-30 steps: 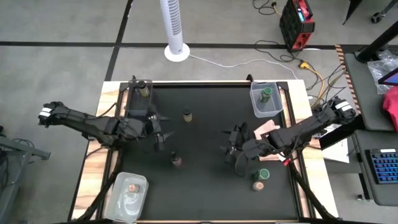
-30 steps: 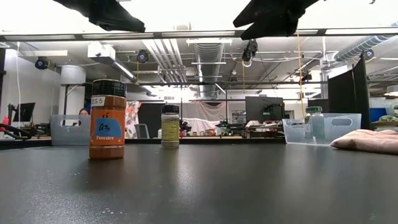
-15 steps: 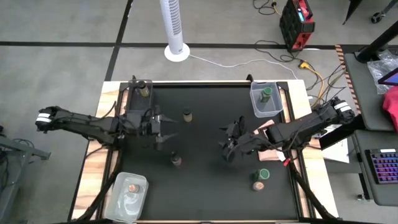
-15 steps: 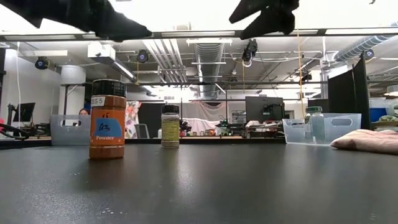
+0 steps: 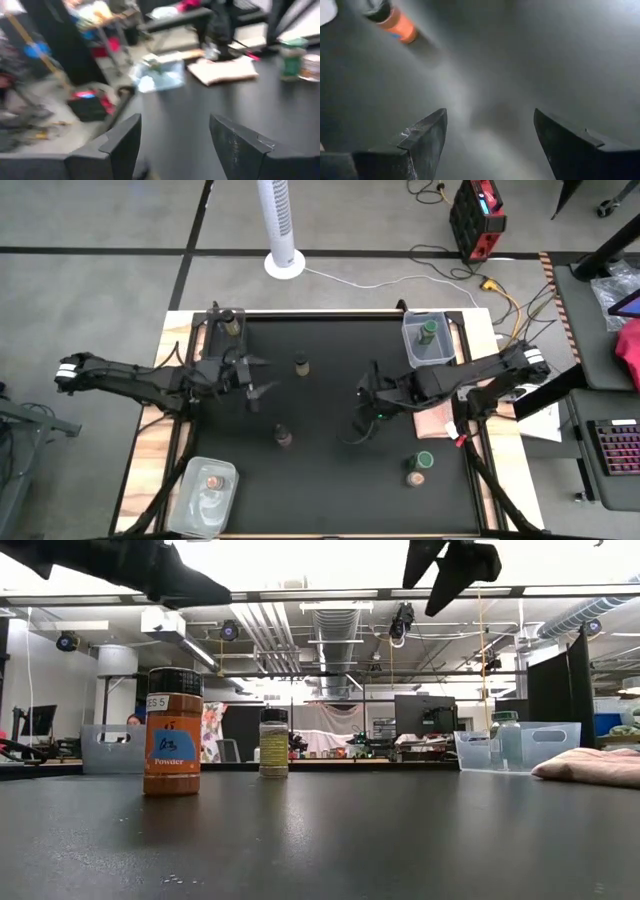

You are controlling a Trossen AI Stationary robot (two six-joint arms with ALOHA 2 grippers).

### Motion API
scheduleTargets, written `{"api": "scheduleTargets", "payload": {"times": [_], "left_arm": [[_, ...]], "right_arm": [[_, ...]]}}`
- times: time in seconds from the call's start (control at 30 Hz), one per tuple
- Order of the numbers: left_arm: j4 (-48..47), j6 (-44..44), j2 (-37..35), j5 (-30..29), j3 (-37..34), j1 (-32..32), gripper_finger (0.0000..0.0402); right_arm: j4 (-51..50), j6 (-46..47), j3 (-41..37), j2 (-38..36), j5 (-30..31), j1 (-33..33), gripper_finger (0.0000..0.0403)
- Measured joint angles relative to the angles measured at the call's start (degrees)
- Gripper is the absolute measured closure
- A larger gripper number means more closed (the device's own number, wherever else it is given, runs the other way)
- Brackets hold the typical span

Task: Sort spices by type
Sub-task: Put the green spice bottle into the transparent bin

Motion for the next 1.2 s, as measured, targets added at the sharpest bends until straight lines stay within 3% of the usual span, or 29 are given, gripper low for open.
{"api": "scheduleTargets", "payload": {"times": [0.17, 0.5, 0.73, 1.07, 1.2], "left_arm": [[-4.0, -2.9, -0.4, 2.0, 0.3, -2.0, 0.0195], [-4.0, -1.7, -2.9, 0.8, -0.3, -4.9, 0.0216], [-3.0, 2.2, -2.4, 0.4, 0.6, -4.9, 0.0217], [-2.9, 2.4, -1.9, 0.4, 0.6, -4.9, 0.0217], [-2.8, 2.2, -1.5, 0.4, 0.6, -4.9, 0.0217]], "right_arm": [[-1.8, 2.3, 0.9, 1.5, -5.5, -1.9, 0.0104], [-16.5, 14.5, 1.0, 2.0, -25.5, -2.9, 0.0056], [-25.5, 29.4, 1.0, -0.6, -28.1, 3.1, 0.0046], [-25.4, 59.2, -1.9, -6.7, -24.4, 18.1, 0.0046], [-22.7, 65.6, -4.7, -7.0, -22.4, 21.9, 0.0046]]}}
